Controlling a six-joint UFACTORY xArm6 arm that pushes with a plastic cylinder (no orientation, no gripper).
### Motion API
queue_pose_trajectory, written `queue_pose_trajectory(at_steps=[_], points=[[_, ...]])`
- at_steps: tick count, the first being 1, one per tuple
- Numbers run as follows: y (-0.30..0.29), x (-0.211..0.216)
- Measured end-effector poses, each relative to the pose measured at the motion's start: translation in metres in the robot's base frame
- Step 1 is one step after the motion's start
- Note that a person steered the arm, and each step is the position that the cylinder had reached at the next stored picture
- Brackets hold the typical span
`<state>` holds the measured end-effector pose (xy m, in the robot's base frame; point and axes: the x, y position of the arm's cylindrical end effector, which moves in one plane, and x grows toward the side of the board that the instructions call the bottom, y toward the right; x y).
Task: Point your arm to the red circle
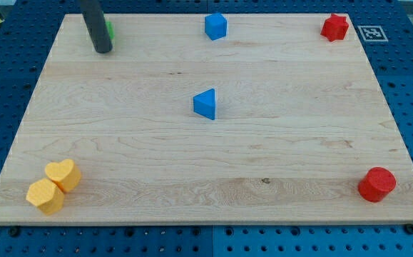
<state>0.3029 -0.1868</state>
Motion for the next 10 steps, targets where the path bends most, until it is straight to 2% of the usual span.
queue_pose_trajectory(at_steps=[1, 3, 4, 5, 7, 10], points=[[0.049, 0.009], [0.082, 0.010], [0.132, 0.022], [0.159, 0.029], [0.199, 0.053], [0.204, 0.055]])
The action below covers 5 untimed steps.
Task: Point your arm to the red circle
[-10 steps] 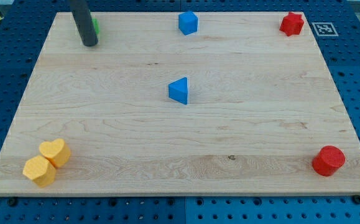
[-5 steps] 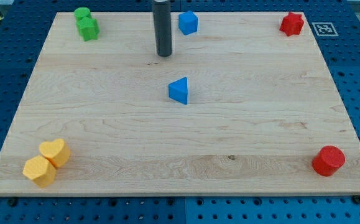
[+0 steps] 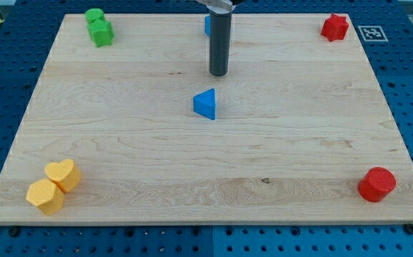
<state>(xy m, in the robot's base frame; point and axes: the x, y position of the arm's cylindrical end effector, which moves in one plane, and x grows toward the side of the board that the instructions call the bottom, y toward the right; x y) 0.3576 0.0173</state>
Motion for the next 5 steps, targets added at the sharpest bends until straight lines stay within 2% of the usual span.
queue_pose_trajectory(at_steps=[3, 4, 5], points=[[0.008, 0.001], [0.049, 0.004], [0.057, 0.004]])
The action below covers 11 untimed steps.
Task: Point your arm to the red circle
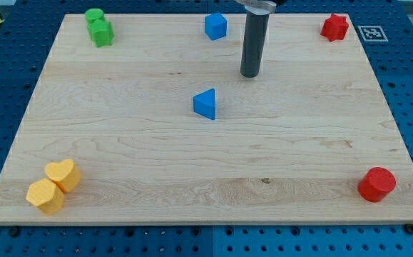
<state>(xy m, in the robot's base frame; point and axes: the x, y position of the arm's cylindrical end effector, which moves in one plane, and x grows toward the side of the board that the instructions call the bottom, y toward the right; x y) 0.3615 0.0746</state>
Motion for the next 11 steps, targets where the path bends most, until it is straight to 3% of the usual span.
queue_pose_trajectory(at_steps=[3, 6, 8, 10, 11], points=[[0.062, 0.061], [0.056, 0.175], [0.092, 0.248], [0.181, 0.255], [0.183, 0.255]])
